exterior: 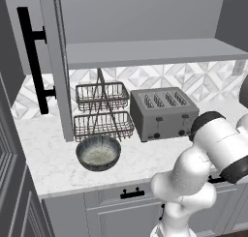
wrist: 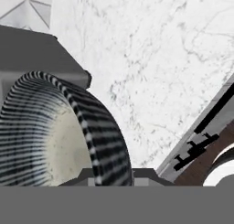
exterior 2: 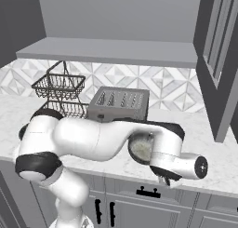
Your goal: Pick up the bowls on the counter and stack them on top of one another in the open cabinet. Place the smaller bowl on top of the larger bowl.
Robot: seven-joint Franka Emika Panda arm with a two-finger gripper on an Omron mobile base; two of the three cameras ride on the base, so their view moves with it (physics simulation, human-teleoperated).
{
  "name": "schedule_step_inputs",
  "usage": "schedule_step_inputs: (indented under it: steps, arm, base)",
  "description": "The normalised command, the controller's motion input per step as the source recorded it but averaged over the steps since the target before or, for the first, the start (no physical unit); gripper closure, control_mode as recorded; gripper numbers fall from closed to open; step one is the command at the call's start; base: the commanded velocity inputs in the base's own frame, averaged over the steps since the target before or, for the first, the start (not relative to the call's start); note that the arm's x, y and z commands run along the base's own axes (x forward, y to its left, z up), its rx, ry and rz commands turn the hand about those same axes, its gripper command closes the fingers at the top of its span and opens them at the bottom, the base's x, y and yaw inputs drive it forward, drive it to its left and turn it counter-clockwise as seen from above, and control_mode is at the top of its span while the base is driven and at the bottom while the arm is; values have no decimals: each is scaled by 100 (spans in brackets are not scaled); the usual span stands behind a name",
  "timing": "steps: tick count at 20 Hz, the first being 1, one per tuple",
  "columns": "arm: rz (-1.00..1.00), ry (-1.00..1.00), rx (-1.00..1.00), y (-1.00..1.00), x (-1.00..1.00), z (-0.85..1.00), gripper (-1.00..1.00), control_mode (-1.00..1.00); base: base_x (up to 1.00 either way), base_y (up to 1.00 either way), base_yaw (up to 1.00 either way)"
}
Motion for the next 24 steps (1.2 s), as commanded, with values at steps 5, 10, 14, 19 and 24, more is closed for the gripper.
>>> schedule_step_inputs:
  steps: [5, 10, 14, 19, 24]
  arm:
    - [5, -2, -6, 100, -25, 10, 100, -100]
    - [1, 0, -9, 100, 0, 18, 100, -100]
    - [2, 0, -14, 100, 0, 27, 100, -100]
    - [3, 2, -19, 100, 1, 35, 100, -100]
    - [5, 5, -15, 100, 0, 45, 100, -100]
  base:
    - [0, 0, 0]
    - [0, 0, 0]
    - [0, 0, 0]
    - [0, 0, 0]
    - [0, 0, 0]
